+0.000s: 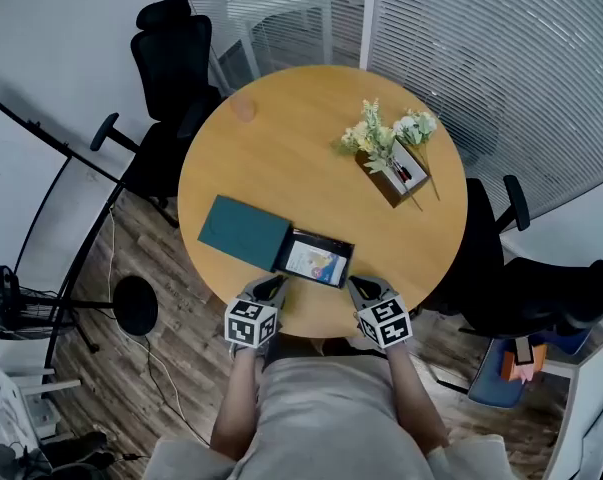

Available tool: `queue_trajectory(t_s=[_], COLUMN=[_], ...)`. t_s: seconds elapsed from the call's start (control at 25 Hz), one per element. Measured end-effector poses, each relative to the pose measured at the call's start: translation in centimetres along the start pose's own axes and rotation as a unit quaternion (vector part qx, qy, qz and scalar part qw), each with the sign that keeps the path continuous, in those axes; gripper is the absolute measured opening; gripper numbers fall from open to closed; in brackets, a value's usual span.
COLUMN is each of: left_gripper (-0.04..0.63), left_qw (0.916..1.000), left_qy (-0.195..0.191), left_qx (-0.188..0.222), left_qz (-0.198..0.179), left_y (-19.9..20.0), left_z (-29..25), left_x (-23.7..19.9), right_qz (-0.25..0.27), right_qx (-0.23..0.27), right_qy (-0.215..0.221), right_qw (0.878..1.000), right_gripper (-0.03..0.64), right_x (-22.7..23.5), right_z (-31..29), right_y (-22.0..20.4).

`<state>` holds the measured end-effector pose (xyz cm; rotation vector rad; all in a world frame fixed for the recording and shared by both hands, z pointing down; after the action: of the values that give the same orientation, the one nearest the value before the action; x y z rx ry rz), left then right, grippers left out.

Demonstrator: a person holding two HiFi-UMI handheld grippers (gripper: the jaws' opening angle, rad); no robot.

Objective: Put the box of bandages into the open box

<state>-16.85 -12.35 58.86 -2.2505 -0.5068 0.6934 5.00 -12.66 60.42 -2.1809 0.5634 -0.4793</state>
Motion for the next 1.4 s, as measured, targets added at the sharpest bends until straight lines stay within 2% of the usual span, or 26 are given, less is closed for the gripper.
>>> queue_trajectory(t_s=[0.2, 0.44, 0.72, 1.4], left_gripper=[0.028, 0.011, 0.011, 0.011], left_qw=[0.9995, 0.9997, 0.9993, 0.9995], left_qy=[0.006, 0.000, 0.019, -0.007], left_qx=[0.025, 0.015, 0.026, 0.023], left_qz=[0.018, 0.019, 0.021, 0.019], left_y=[-0.4, -0.8, 0.0, 1.3], left_z=[-0.3, -1.1, -0.7, -1.7], left_x=[0.9, 1.4, 0.9, 1.2], right_qz=[0.000, 0.003, 0.020, 0.041], right_qx=[0.006, 0.013, 0.011, 0.001], right_qy=[0.002, 0.012, 0.025, 0.045], right_qw=[1.000, 1.000, 0.999, 0.998], right_gripper=[-0.002, -0.002, -0.003, -0.003], right_x=[0.6, 0.6, 0.5, 1.2], right_z=[0.2, 0.0, -0.9, -2.5], right_y=[-0.1, 0.5, 1.5, 2.6])
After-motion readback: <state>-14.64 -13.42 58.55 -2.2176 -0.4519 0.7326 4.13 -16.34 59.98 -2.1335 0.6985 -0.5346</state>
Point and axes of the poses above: the fingertips, and each gripper's own axes: z backward along the fingers, x to its right, y out of its top, the point moved 6 cm from there along z, backward along the fingers, and after that the axes turned 7 degrees about -y, right-handed, at the moved point
